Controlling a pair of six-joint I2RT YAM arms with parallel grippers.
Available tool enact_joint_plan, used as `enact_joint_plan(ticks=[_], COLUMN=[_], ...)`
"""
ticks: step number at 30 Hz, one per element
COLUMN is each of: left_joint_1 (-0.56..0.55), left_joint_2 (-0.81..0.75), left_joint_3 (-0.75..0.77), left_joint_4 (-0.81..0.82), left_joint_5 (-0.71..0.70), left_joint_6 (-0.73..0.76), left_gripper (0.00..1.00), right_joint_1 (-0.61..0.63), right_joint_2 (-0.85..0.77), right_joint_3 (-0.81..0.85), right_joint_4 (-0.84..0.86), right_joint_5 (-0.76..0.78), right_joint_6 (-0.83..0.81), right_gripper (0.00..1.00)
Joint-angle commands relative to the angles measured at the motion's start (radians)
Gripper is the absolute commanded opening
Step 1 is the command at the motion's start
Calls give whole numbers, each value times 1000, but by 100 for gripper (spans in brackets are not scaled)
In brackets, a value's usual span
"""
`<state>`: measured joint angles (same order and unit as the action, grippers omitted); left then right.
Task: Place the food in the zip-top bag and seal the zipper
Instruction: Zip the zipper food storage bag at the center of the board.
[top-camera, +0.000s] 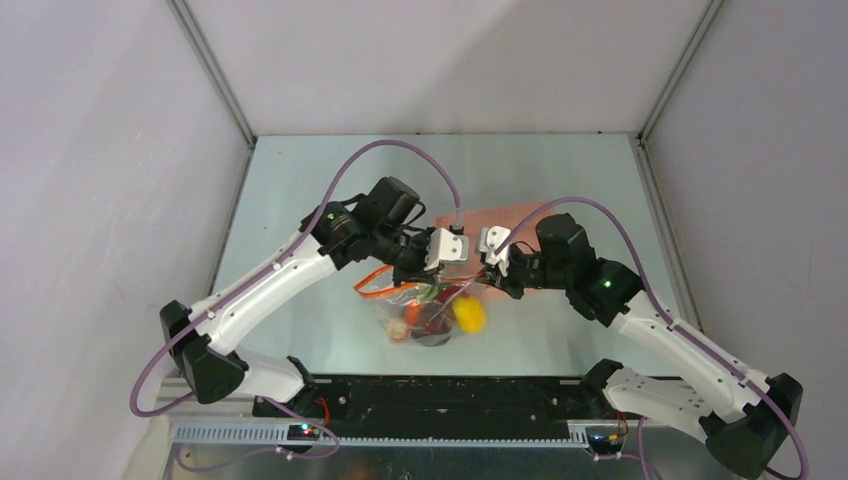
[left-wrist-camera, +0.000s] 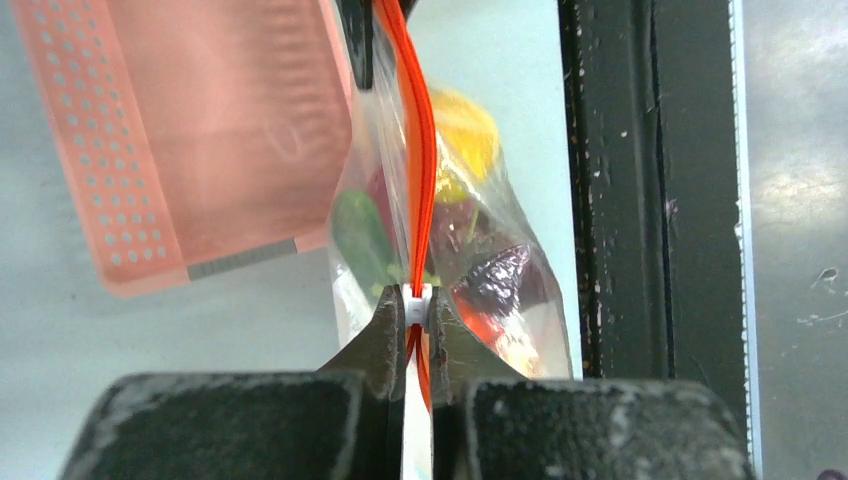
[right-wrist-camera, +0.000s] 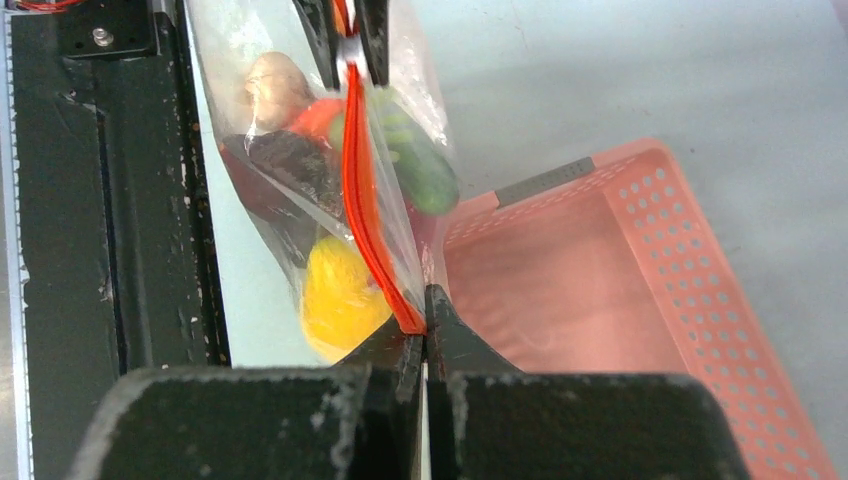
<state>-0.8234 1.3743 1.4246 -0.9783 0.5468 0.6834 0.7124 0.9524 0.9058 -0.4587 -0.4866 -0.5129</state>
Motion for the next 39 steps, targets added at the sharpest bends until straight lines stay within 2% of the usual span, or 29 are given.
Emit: enact_joint_plan(ticks=[1,10,17,24,39], left_joint_1=[28,35,41,58,82], left_joint_2=[-72,-122,-146,-169,-180], left_joint_3=[-24,-37,-52,-81,-108], left_joint_4=[-169,-196,-189,-171,-165], left_joint_5=[-137,-256,-281,-396,-487], left_joint_6=[32,50,59,111,172], left_gripper=[0,0,0,0,0], right_joint_1=[-18,-20,-22,-28,-51], right_joint_2=[-26,-65,-107,-132,-233], right_joint_3=[39,39,38,38,29], right_joint_4=[-82,-173,-211,-260,-345], right_joint_5=[120,226,310,391,533], right_joint_6=[8,27,52,70,99], right_gripper=[0,0,0,0,0])
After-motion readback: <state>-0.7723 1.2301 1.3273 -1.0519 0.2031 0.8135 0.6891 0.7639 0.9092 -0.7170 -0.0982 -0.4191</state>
